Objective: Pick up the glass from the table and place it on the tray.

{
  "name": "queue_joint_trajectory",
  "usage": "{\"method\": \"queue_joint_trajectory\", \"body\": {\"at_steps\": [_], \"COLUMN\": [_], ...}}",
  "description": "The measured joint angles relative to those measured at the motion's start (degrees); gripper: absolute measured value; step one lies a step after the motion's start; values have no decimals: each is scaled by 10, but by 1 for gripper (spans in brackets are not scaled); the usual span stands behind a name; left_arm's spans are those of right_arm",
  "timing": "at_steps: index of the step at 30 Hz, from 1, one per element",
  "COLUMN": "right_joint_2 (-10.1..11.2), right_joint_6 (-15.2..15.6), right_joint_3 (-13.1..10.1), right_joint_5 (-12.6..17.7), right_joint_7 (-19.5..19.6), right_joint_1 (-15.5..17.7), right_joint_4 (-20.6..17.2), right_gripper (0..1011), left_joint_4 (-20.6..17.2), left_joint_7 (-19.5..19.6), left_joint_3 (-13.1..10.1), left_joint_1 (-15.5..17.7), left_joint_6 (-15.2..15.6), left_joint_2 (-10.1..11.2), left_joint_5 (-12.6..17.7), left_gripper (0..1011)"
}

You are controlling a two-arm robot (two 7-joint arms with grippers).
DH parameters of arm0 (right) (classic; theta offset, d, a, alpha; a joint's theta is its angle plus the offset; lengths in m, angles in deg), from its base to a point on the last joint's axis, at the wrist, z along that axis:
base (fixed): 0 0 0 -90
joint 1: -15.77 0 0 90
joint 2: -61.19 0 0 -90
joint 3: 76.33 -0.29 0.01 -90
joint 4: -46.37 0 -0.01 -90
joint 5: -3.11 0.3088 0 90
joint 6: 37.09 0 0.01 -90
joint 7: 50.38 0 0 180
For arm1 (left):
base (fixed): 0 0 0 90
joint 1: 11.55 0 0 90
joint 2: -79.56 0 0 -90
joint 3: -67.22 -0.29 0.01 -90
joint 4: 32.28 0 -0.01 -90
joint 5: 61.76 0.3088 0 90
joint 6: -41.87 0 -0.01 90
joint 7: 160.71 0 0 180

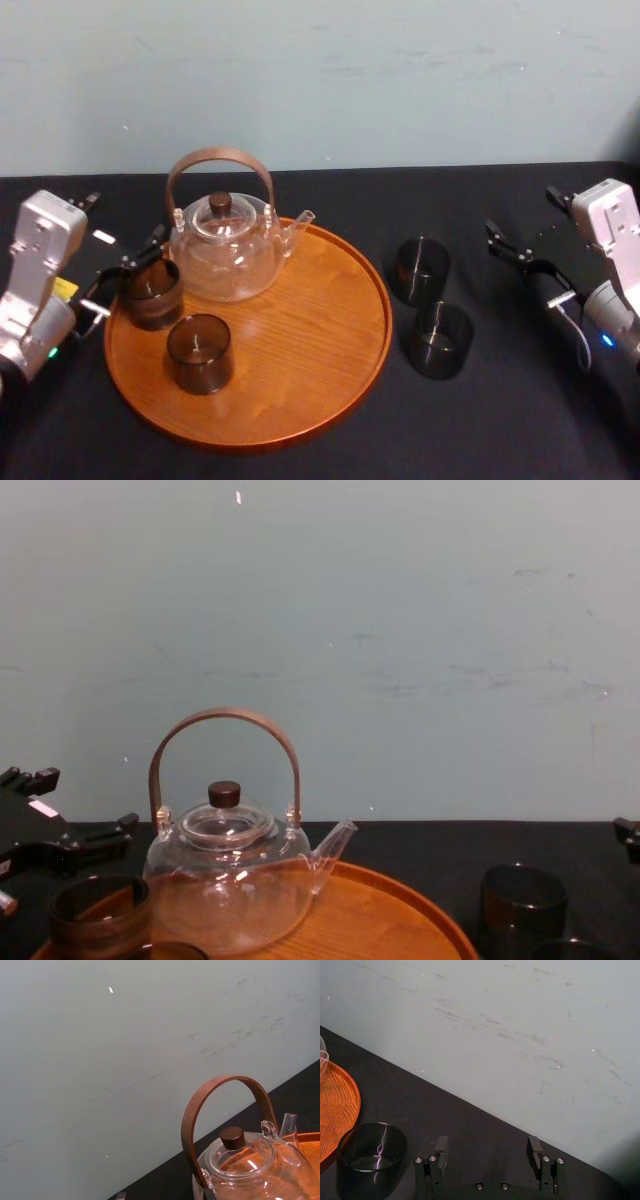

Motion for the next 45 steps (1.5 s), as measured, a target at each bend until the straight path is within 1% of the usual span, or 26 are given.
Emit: {"method": "queue_joint_trajectory", "body": {"at_steps": [45], "right_joint_2": [0], "right_joint_6": [0], "right_joint_3": [0], "right_joint_5": [0], "right_joint_7": [0], "right_joint_1": [0], "right_joint_4": [0], "right_gripper": [1002], "left_joint_4": [0], "left_joint_7": [0], "left_joint_3": [0], "left_joint_1": [0], "left_joint_6": [0], "left_joint_2": [0], "left_joint_5": [0], "left_gripper": [1001]}}
